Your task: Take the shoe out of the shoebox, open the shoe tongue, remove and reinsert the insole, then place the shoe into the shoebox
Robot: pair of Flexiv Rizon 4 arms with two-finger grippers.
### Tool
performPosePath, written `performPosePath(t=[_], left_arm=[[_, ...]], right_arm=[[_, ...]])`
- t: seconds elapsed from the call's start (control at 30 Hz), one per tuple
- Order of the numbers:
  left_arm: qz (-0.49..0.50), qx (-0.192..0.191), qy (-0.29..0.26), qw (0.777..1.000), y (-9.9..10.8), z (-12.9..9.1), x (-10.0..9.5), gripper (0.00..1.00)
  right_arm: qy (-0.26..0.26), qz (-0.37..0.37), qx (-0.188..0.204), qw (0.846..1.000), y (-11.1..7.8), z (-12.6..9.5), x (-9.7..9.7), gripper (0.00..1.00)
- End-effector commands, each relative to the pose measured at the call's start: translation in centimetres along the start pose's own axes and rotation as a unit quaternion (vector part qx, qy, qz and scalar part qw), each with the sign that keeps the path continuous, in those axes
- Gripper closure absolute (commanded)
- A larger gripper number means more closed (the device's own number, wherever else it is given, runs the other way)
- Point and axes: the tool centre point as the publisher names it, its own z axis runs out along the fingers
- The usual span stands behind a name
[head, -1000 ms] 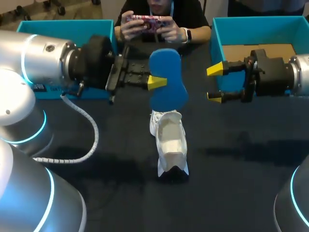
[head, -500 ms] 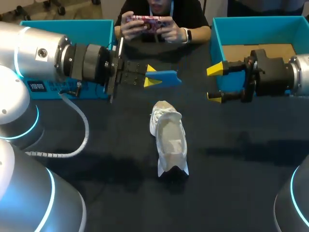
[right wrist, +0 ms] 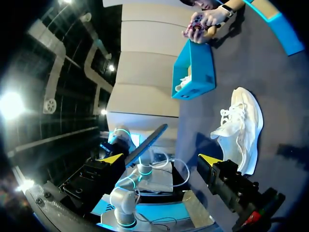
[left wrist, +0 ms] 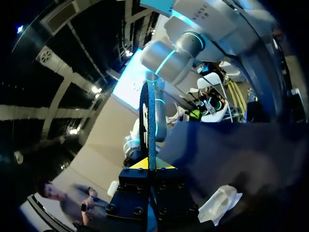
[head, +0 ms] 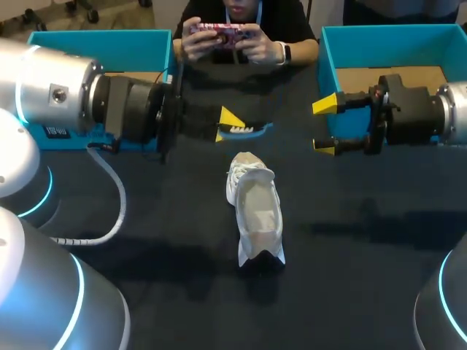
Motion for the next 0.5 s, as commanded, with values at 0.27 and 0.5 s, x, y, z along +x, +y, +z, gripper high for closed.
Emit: performPosePath(t=[0.27,0.5], left_arm=[[0.235,-0.001,0.025,0.972,2.3,0.0,2.9,1.00],[0.294,-0.018,-0.016,0.955,3.4,0.7,4.0,1.00]], right_arm=[[0.000,0.000,0.000,1.000,0.0,0.1,0.0,0.00],[0.000,0.000,0.000,1.000,0.0,0.1,0.0,0.00]])
